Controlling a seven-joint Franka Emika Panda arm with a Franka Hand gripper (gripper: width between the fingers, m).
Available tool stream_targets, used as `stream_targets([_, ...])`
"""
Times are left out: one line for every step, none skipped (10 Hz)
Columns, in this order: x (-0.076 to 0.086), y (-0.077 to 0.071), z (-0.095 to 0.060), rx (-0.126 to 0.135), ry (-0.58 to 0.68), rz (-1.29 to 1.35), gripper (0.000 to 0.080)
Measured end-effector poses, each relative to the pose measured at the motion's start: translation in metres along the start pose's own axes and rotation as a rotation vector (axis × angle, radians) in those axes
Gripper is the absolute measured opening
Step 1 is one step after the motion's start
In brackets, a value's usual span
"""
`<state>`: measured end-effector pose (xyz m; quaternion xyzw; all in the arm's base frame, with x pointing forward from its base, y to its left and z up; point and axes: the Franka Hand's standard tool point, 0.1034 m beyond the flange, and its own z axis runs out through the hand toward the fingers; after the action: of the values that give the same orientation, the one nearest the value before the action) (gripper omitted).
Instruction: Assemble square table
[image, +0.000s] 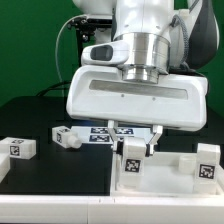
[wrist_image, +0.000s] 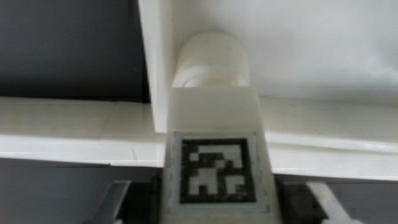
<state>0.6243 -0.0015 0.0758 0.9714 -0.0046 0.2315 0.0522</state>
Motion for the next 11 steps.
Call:
stream_targets([0.0,0.0,0.0,0.0,0.0,0.0,0.0351])
stream_targets([0.0,0.0,0.0,0.0,0.0,0.0,0.0351])
stream_targets([0.0,0.0,0.0,0.0,0.0,0.0,0.0529])
stream_targets([0.0,0.0,0.0,0.0,0.0,0.0,0.0611])
stream_targets([-0.002,-0.001,0.001,0.004,-0.018,0.001,0.0611])
stream_targets([-0.002,-0.002,0.001,0.014,-0.052,0.004,0.0643])
stream_targets([0.003,0.006,-0.005,0.035,-0.113,0.031,0.0648])
stream_targets([0.006,0.011,-0.012,0.064,-0.201,0.076,0.0648])
stream_targets([0.013,0.01,-0.016,0.095,-0.304,0.116,0.0649])
stream_targets([0.018,0.01,-0.016,0.113,-0.372,0.134,0.0649])
stream_targets([0.015,0.01,-0.016,0.13,-0.454,0.148,0.0649])
